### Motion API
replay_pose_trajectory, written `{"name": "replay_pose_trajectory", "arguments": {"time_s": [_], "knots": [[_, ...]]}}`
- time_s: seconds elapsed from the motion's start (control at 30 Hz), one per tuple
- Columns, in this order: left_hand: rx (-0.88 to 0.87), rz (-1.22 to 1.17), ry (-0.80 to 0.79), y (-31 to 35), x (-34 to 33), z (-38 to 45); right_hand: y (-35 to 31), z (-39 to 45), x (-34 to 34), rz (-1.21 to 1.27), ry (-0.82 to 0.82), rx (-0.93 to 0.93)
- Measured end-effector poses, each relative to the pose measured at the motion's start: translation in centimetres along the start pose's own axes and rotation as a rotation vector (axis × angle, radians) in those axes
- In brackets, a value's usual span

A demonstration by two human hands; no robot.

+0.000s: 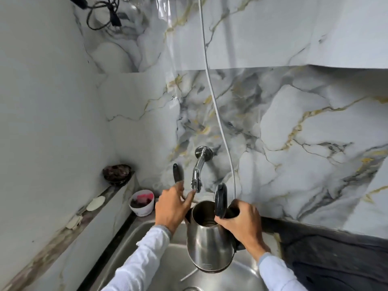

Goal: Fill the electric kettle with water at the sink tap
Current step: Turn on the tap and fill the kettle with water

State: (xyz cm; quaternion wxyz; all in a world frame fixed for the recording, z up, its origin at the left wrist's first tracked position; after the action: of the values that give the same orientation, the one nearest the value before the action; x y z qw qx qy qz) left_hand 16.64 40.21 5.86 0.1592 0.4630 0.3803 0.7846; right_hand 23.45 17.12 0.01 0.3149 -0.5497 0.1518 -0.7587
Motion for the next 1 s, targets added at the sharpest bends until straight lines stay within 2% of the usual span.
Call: {"name": "replay_pose_trajectory", "arguments": {"time_s": [0.07,0.23,0.3,0.4,0.47,0.6,0.7,0.77,0.83,0.9,1.0], "knots": [[0.054,-0.031,0.041,-0.1,-1.1,2.0,-0.2,0.4,-1.4,-0.014,-0.019,-0.005],[0.122,0.112,0.033,-0.3,-5.4,4.2,-0.3,2.0,-3.7,-0.059,0.013,-0.005],[0.081,0.098,0.052,-0.2,-6.3,4.4,-0.3,2.6,-4.3,-0.056,0.022,0.001],[-0.074,0.009,0.031,-0.4,-7.1,4.9,-0.1,3.3,-4.6,-0.044,0.024,-0.016],[-0.103,-0.165,-0.062,-1.2,-7.0,5.6,-0.2,3.7,-4.8,-0.037,0.018,-0.012],[0.034,-0.584,-0.387,-3.3,-8.4,7.3,-0.3,4.5,-5.5,-0.002,-0.022,-0.013],[-0.024,-0.625,-0.495,-2.6,-8.3,6.8,-0.4,4.9,-5.6,0.030,-0.013,-0.021],[-0.172,-0.463,-0.478,-1.6,-7.0,5.6,-0.6,5.1,-5.6,0.043,-0.009,-0.020],[-0.271,-0.148,-0.393,-2.0,-5.9,4.5,-0.9,5.2,-5.6,0.042,-0.006,-0.013],[-0.279,0.139,-0.346,-2.9,-5.4,3.4,-1.1,5.2,-5.4,0.026,-0.001,-0.007],[-0.291,0.349,-0.371,-4.0,-5.5,1.7,-1.3,5.1,-5.3,0.027,-0.004,0.007]]}}
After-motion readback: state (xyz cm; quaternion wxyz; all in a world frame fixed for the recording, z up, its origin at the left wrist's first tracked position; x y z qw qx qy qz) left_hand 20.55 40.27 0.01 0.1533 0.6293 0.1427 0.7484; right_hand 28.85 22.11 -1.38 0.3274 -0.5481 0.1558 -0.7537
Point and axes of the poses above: each hand's wrist, its own z-axis towards the middle knuckle, its own x-axis out of the back of the hand, y = z × x, the point moved 9 cm from there along z, towards the middle knuckle, and after that the axes turned 12 degrees about -z, right-handed, at the moved point
